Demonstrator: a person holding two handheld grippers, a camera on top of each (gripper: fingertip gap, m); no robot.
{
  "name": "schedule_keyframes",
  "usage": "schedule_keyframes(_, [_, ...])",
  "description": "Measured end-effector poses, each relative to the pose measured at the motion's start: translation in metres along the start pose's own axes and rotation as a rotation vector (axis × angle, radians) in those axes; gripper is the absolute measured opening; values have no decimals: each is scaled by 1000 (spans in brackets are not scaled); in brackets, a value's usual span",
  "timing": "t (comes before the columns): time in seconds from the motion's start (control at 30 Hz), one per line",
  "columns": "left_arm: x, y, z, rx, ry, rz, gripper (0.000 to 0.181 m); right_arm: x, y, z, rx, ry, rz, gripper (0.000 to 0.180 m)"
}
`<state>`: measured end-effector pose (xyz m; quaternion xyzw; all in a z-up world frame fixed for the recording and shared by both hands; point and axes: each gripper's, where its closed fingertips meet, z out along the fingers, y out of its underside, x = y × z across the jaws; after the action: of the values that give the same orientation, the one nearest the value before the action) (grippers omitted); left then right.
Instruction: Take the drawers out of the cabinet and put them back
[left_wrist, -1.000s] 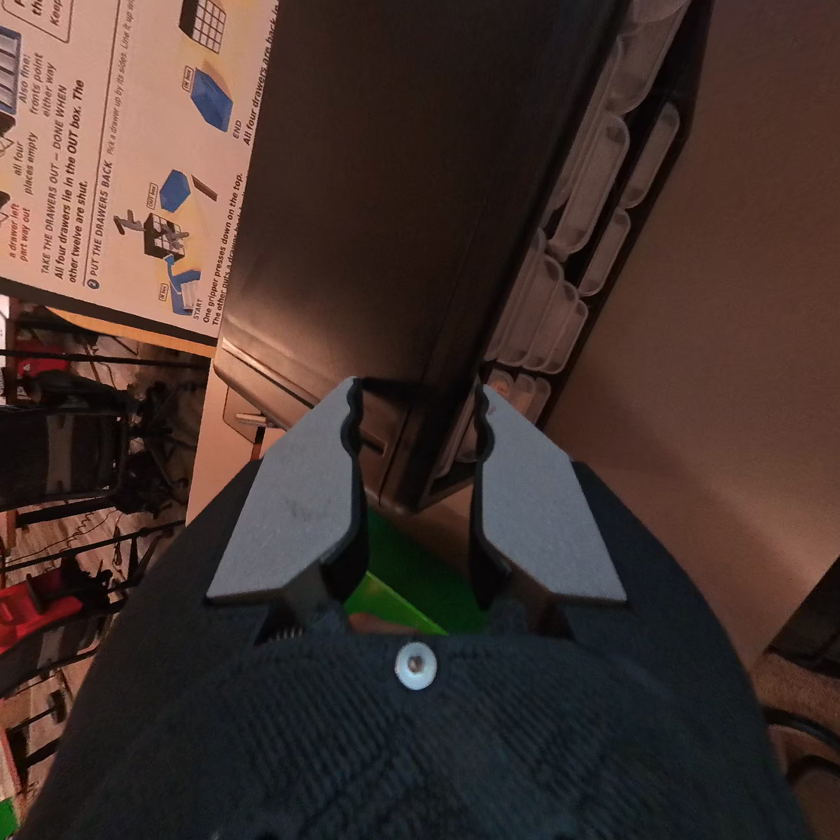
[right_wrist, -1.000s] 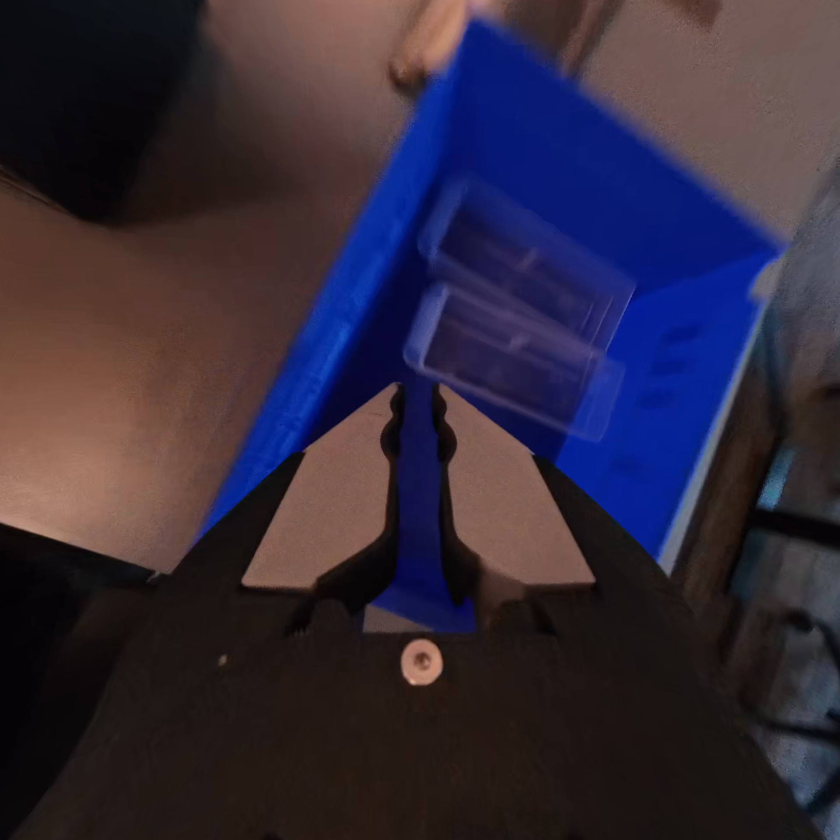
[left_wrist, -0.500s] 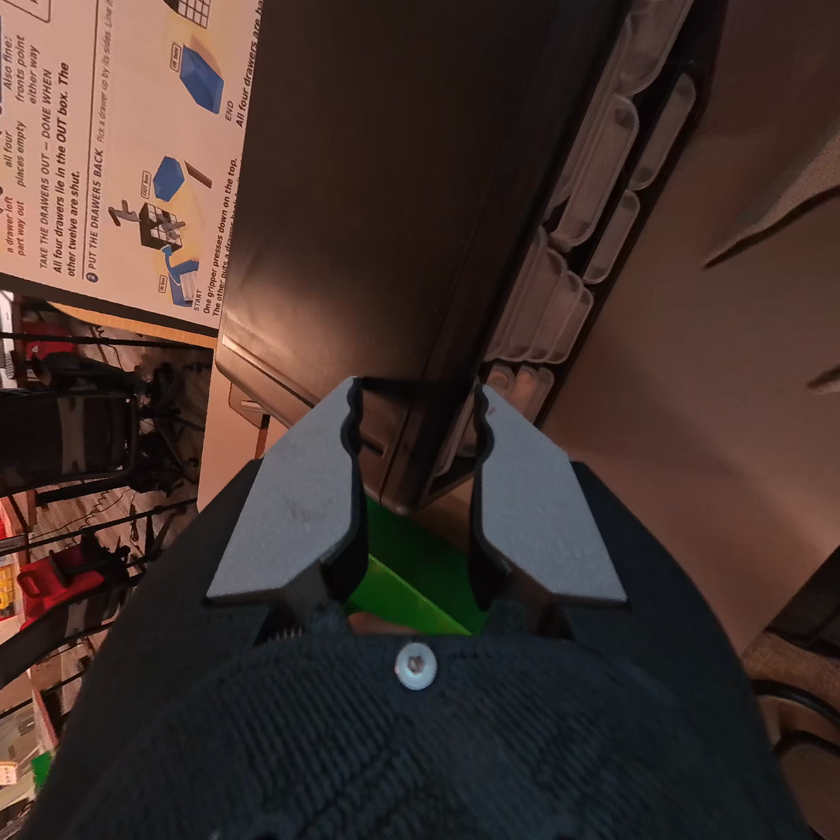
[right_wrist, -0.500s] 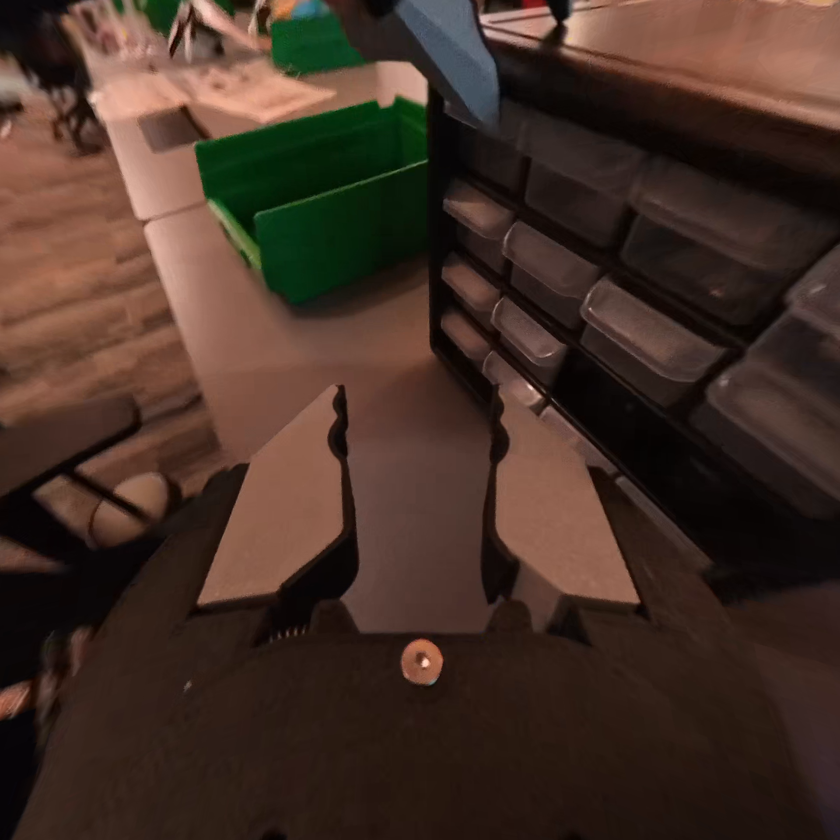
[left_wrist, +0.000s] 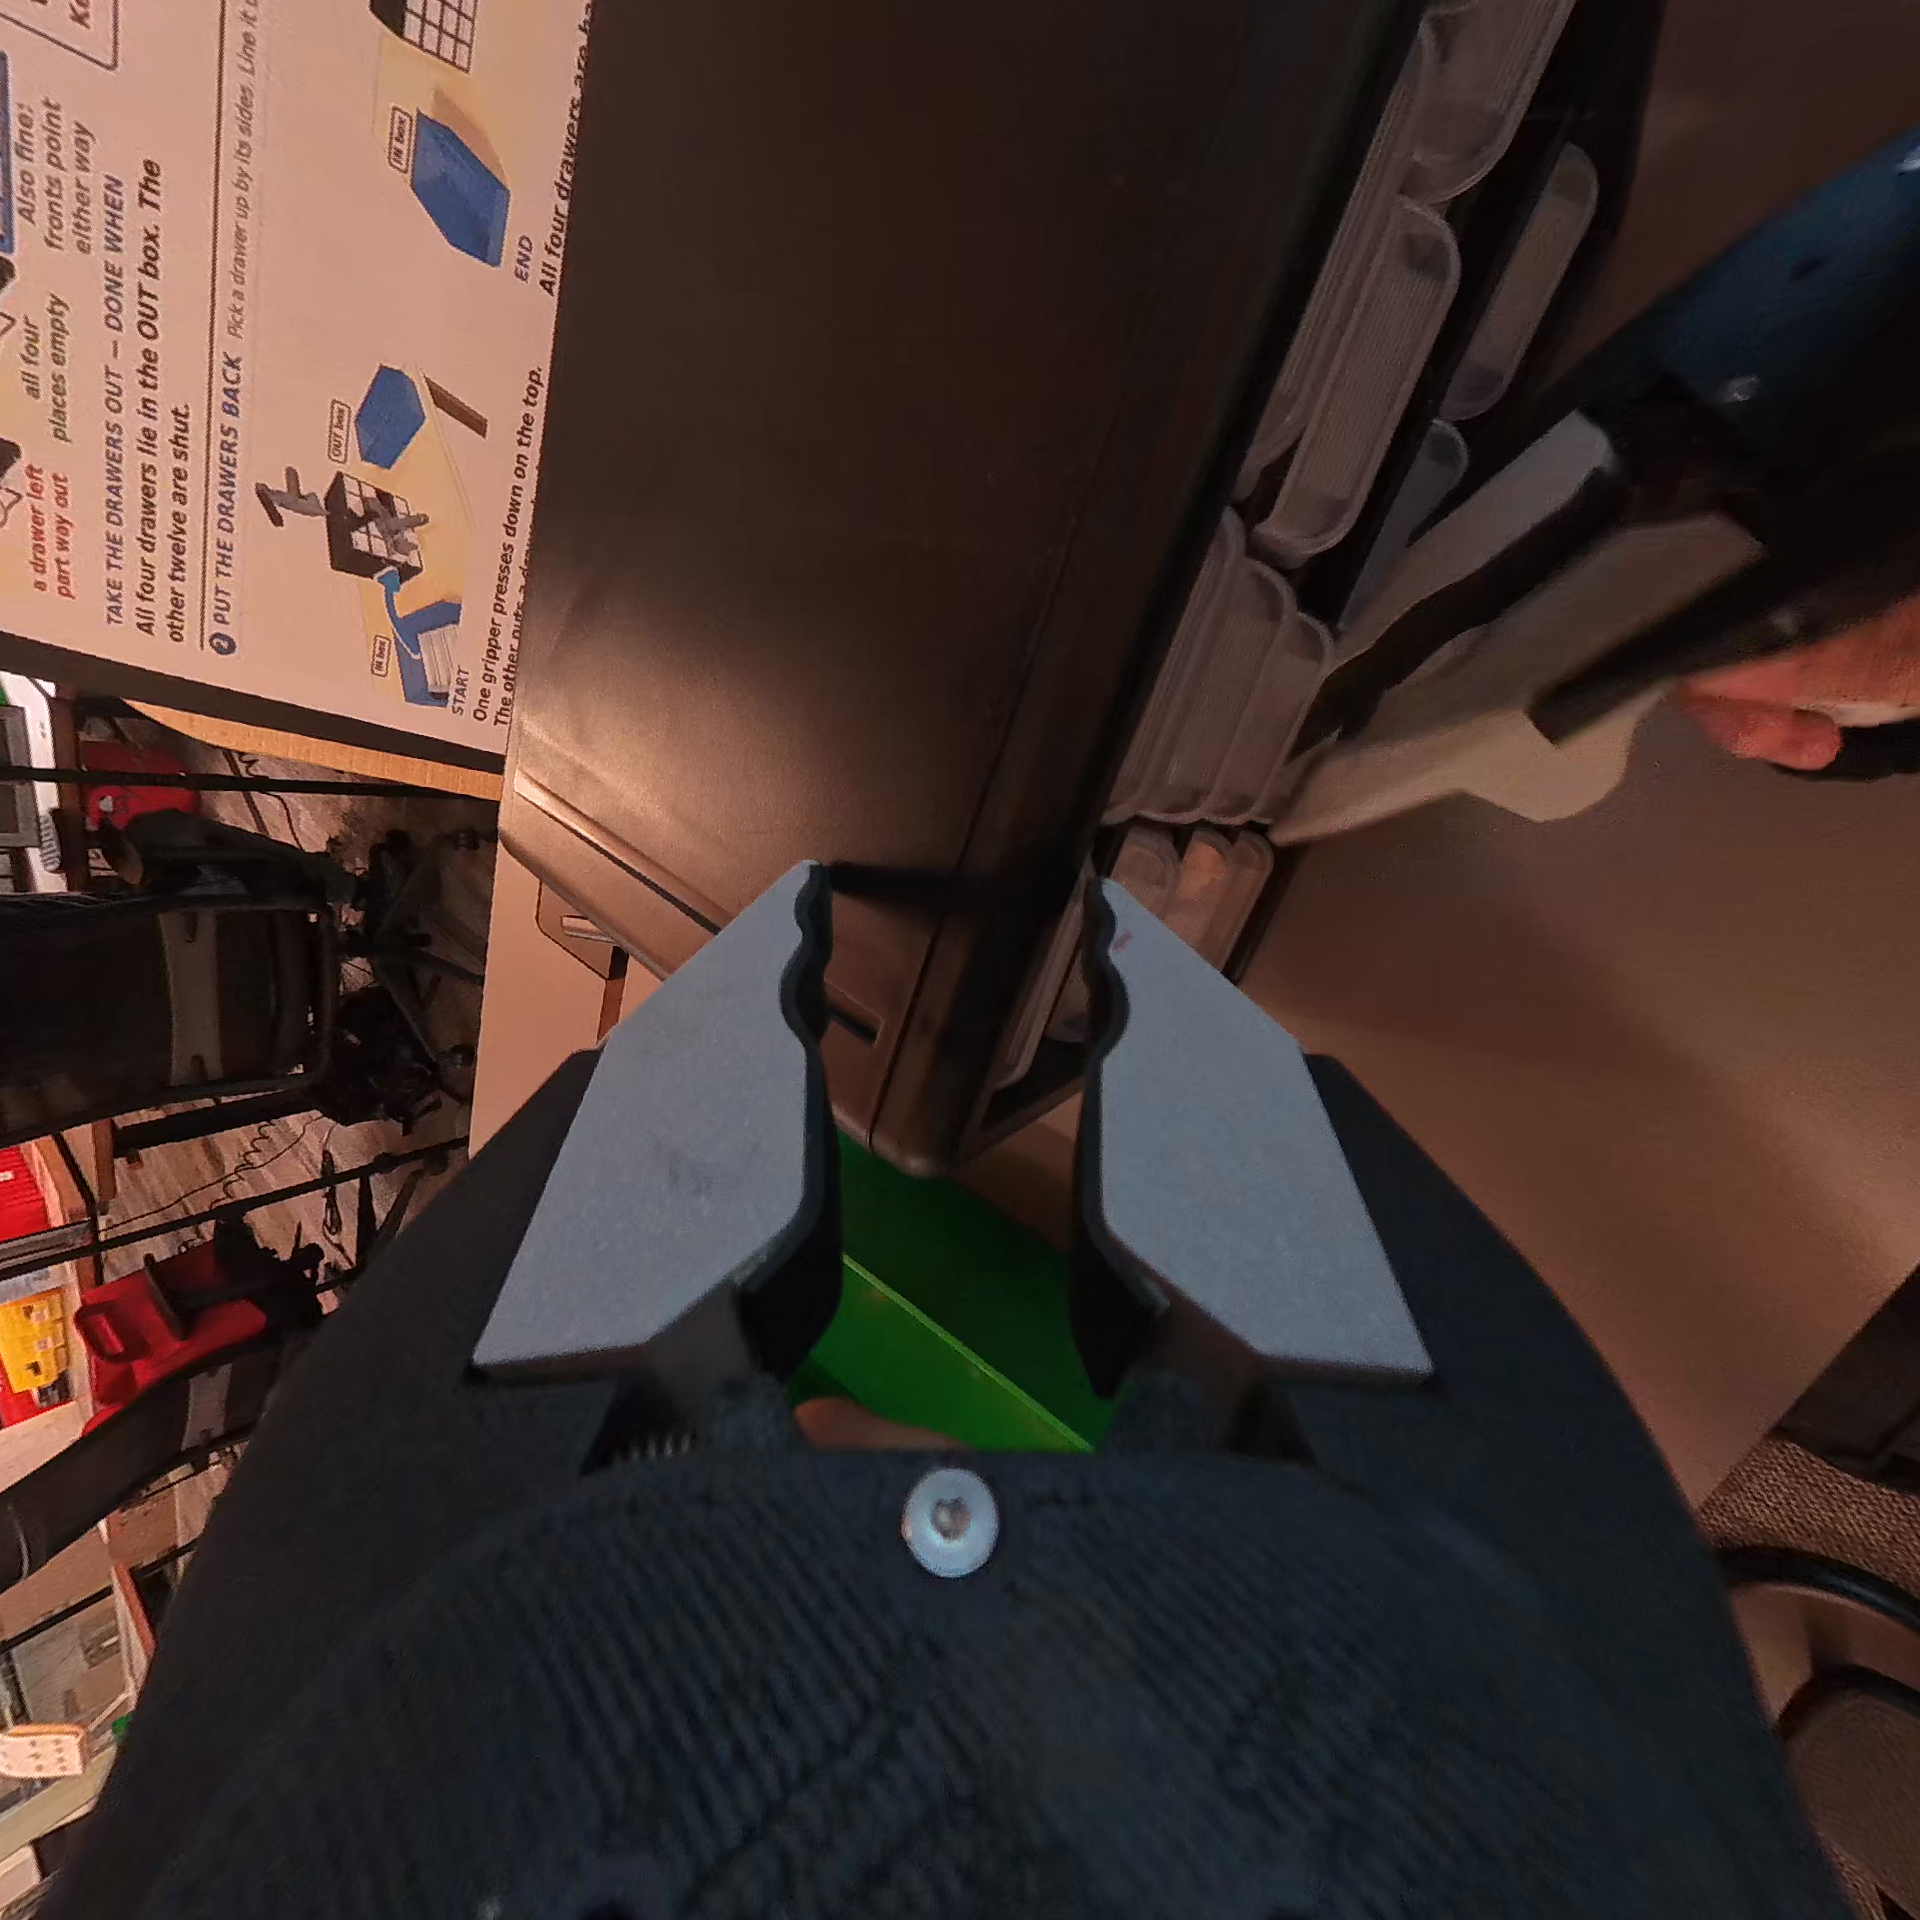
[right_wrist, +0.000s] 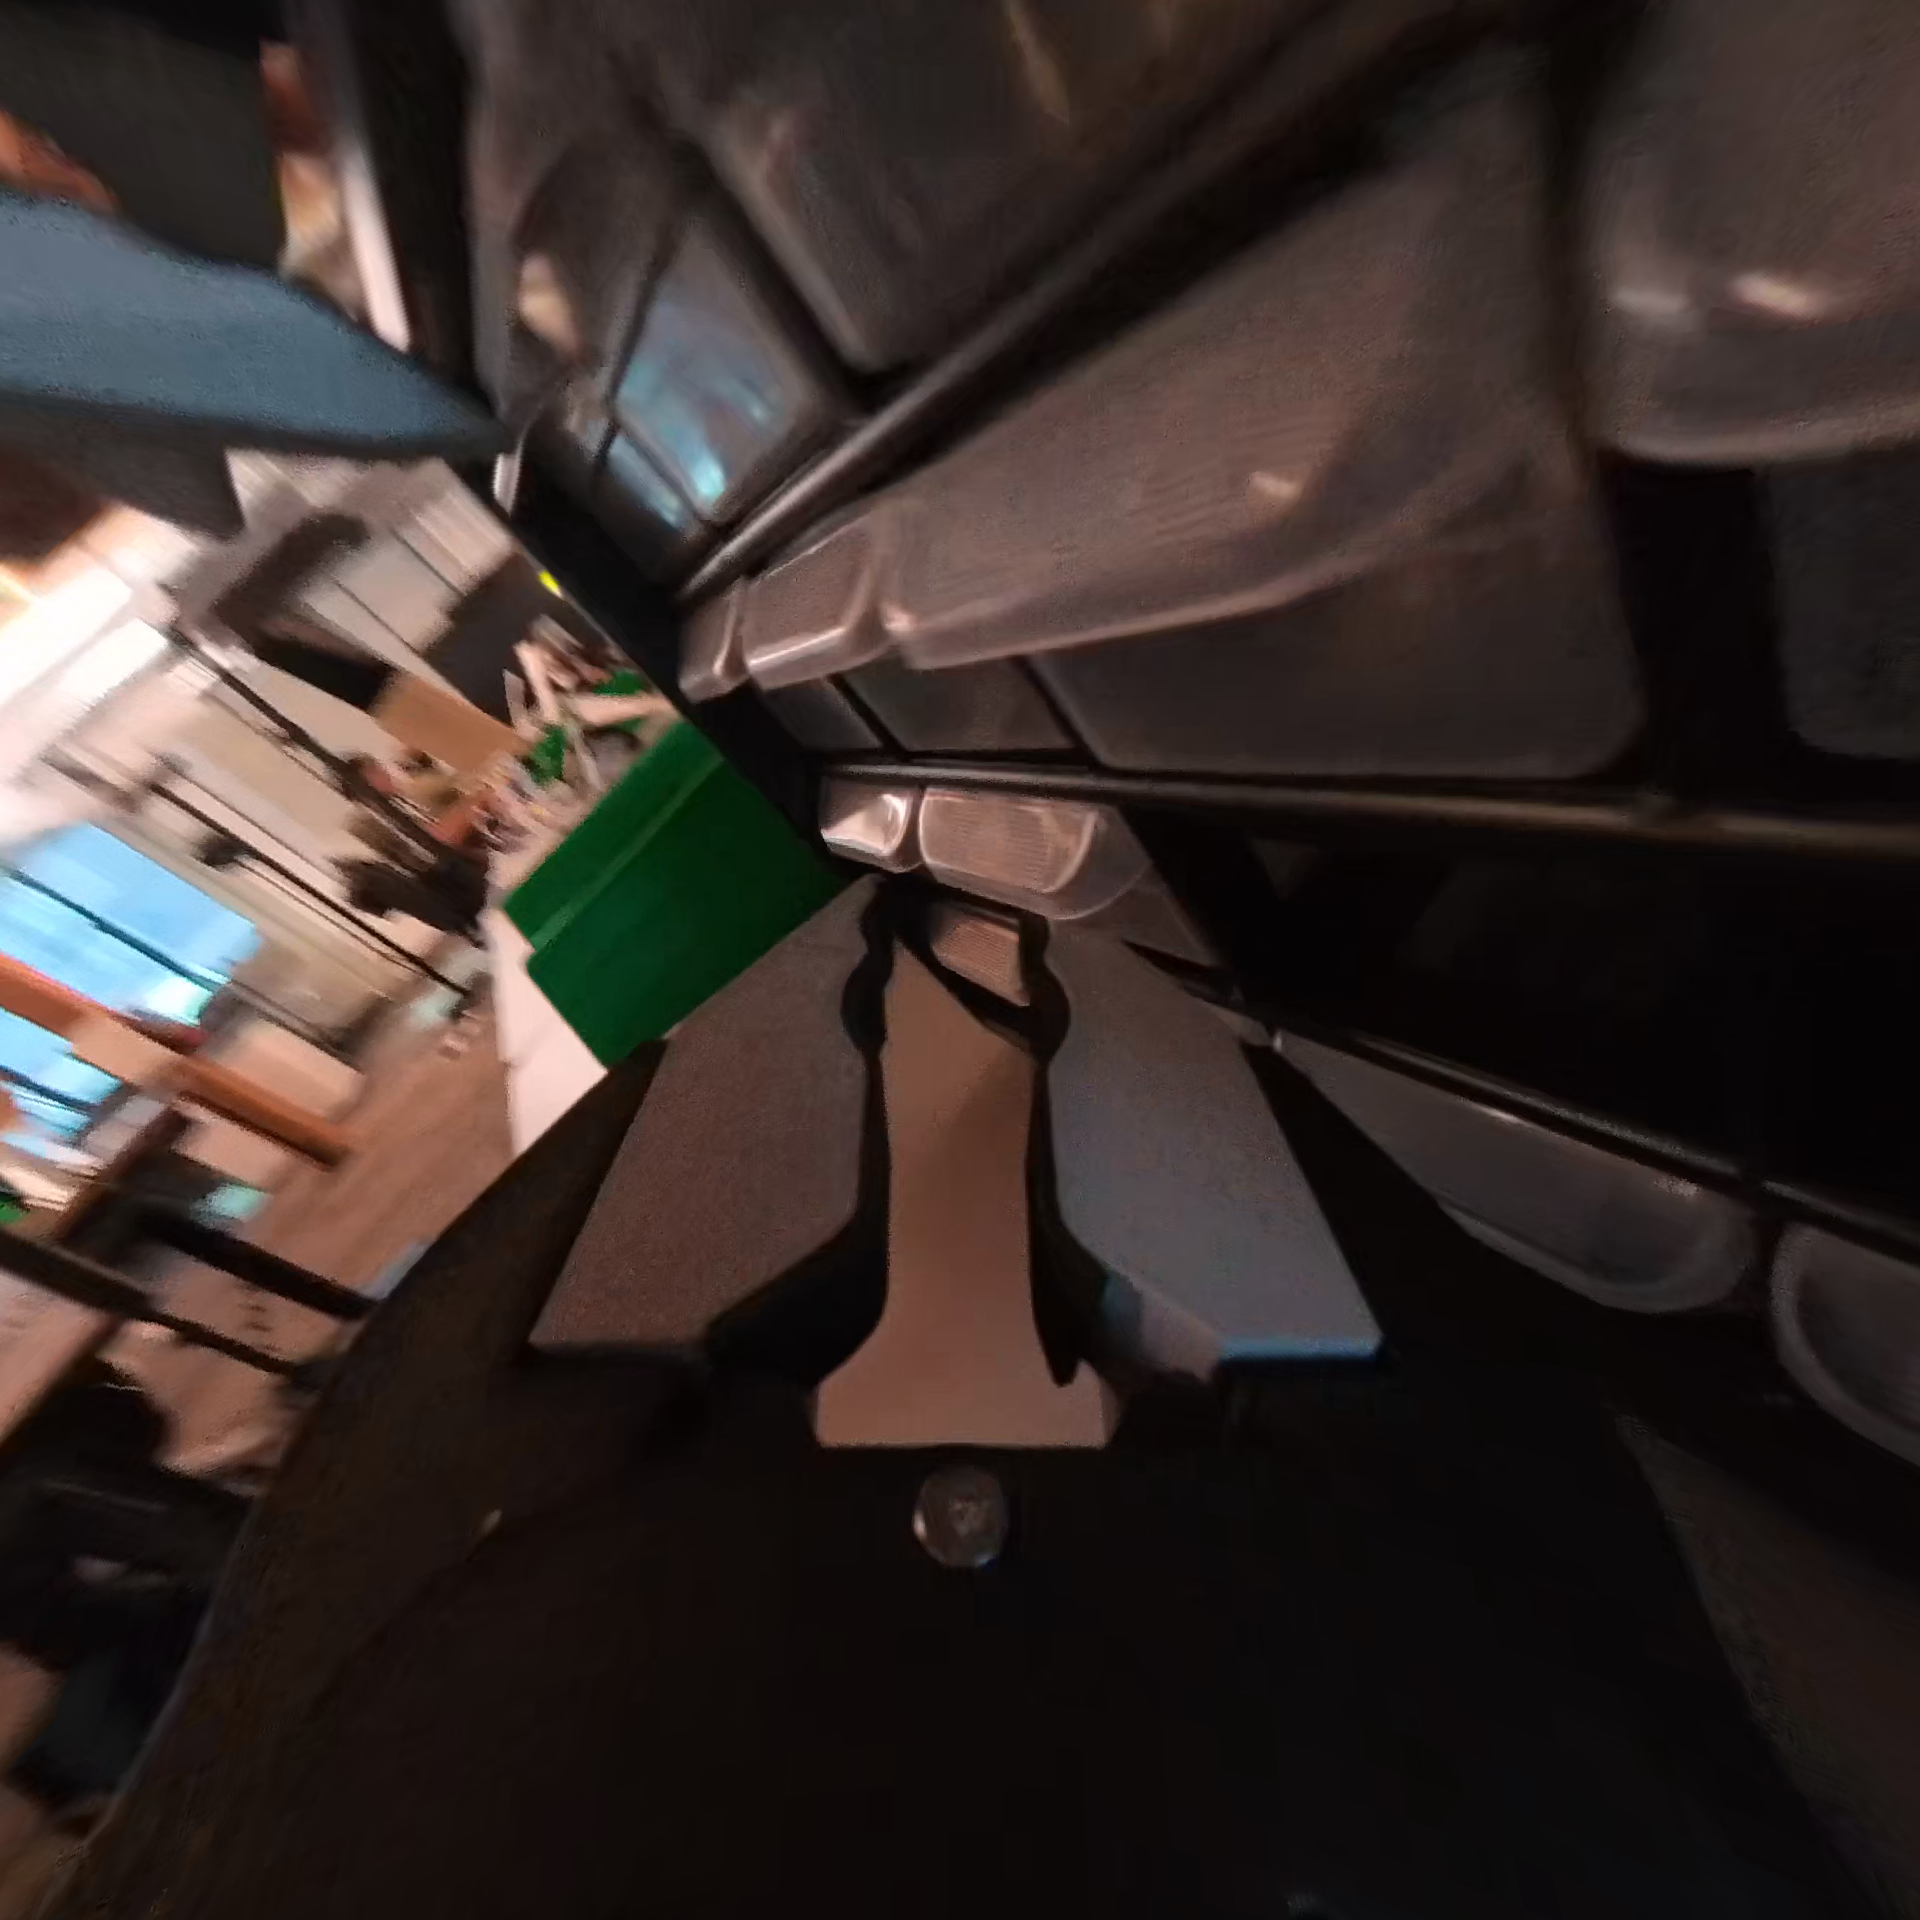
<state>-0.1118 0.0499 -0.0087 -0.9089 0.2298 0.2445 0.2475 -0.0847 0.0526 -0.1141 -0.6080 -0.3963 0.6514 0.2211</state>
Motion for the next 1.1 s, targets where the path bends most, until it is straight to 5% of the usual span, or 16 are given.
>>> schedule_keyframes(0.23, [1, 0, 1, -16, -24, 12, 48, 12, -13, -18, 183, -41, 232, 9])
schedule_keyframes(0.6, [0, 0, 1, -40, -32, 17, 49, -27, 16, -37, 85, -166, 218, 4])
schedule_keyframes(0.73, [0, 0, 1, -27, -31, 11, 48, -46, 33, -59, 21, -190, 128, 7])
schedule_keyframes(0.83, [0, 0, 1, -19, -31, 7, 48, -39, 42, -74, -84, -103, 16, 28])
schedule_keyframes(1.1, [1, 0, 1, -36, -38, 14, 49, -28, 29, -103, -338, 88, -604, 56])
